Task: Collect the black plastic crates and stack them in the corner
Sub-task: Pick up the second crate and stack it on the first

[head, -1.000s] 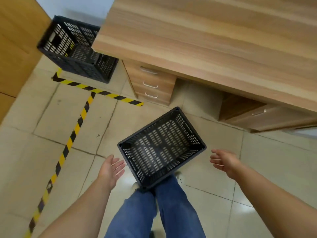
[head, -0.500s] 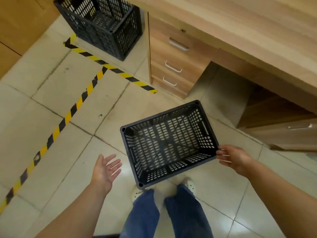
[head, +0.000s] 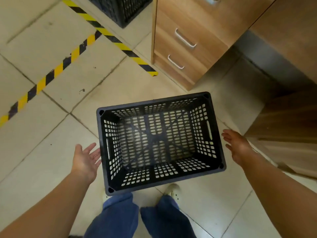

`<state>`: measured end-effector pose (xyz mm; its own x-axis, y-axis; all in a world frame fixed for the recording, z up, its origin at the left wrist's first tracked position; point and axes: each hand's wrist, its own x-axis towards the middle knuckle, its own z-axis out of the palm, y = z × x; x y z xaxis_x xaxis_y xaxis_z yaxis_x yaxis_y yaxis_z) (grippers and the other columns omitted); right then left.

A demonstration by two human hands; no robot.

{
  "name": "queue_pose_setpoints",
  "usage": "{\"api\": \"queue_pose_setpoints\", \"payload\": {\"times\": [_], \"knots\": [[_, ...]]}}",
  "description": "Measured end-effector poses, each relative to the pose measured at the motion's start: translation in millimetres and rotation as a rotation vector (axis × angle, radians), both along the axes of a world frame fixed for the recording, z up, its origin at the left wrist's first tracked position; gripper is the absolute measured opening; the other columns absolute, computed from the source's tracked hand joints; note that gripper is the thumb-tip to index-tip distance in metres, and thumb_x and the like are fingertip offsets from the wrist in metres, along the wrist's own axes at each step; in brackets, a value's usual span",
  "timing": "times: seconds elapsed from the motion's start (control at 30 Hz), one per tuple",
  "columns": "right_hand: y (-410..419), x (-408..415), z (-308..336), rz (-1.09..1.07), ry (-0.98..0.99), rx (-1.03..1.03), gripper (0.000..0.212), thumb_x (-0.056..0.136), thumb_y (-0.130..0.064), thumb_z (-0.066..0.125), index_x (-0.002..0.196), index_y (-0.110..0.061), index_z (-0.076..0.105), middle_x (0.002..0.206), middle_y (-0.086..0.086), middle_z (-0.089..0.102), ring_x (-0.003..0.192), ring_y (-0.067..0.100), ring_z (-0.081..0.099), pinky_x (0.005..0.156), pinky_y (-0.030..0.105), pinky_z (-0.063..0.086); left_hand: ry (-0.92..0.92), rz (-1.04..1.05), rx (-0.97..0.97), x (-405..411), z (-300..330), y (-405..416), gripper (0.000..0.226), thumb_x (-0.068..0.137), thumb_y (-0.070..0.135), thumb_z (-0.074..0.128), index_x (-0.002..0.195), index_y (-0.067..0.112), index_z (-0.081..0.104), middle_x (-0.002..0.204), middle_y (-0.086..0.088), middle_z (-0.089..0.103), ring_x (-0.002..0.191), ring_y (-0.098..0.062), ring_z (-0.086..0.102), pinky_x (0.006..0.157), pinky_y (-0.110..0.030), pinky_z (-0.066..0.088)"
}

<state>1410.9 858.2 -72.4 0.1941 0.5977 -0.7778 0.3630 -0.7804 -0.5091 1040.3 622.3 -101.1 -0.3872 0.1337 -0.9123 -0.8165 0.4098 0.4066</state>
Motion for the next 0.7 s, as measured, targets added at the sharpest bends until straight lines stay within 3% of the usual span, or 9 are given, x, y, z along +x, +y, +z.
{"api": "queue_pose_setpoints", "payload": {"times": [0.1, 0.23, 0.33, 0.57, 0.7], "knots": [[8.4, -4.8, -16.8, 0.005, -0.017, -0.036, 0.057, 0.097, -0.050, 0.029, 0.137, -0.013, 0.046, 0.142, 0.005, 0.046, 0.132, 0.019, 0.038, 0.112, 0.037, 0.023, -0.006, 0.039, 0.036, 2.6, -8.5, 0.4, 0.067, 0.096, 0.057, 0.015, 0.133, 0.012, 0.048, 0.131, -0.014, 0.053, 0.121, -0.025, 0.050, 0.112, -0.040, 0.031], [9.2, -13.5, -23.4, -0.060, 0.081, -0.099, 0.070, 0.095, -0.059, 0.020, 0.142, -0.012, 0.038, 0.143, 0.009, 0.046, 0.114, 0.020, 0.046, 0.093, 0.036, 0.035, -0.023, 0.053, 0.064, 0.8, -9.5, 0.0, 0.069, 0.095, 0.059, 0.015, 0.135, 0.012, 0.046, 0.126, -0.013, 0.053, 0.123, -0.026, 0.049, 0.110, -0.041, 0.033], [6.9, -17.6, -15.0, -0.105, 0.081, -0.121, 0.075, 0.093, -0.064, 0.016, 0.141, -0.012, 0.041, 0.138, 0.010, 0.049, 0.111, 0.021, 0.047, 0.086, 0.035, 0.039, -0.045, 0.035, 0.047, -5.0, -4.5, 1.1, 0.070, 0.094, 0.062, 0.015, 0.131, 0.013, 0.047, 0.123, -0.013, 0.055, 0.119, -0.028, 0.051, 0.109, -0.044, 0.034], [-20.9, -23.0, 35.6, -0.153, 0.046, -0.251, 0.087, 0.086, -0.074, 0.011, 0.138, -0.013, 0.045, 0.129, 0.013, 0.052, 0.119, 0.028, 0.047, 0.094, 0.042, 0.036, -0.061, -0.038, -0.015, -29.9, 33.7, -5.7, 0.074, 0.091, 0.066, 0.014, 0.130, 0.014, 0.050, 0.124, -0.013, 0.056, 0.118, -0.028, 0.051, 0.107, -0.045, 0.035], [-39.1, -39.0, 83.8, -0.160, -0.001, -0.289, 0.084, 0.088, -0.071, 0.009, 0.134, -0.013, 0.047, 0.122, 0.013, 0.053, 0.113, 0.028, 0.047, 0.095, 0.043, 0.036, -0.037, -0.055, -0.056, -46.9, 74.9, -15.4, 0.073, 0.091, 0.065, 0.013, 0.129, 0.015, 0.050, 0.126, -0.015, 0.054, 0.113, -0.029, 0.052, 0.098, -0.043, 0.039]]}}
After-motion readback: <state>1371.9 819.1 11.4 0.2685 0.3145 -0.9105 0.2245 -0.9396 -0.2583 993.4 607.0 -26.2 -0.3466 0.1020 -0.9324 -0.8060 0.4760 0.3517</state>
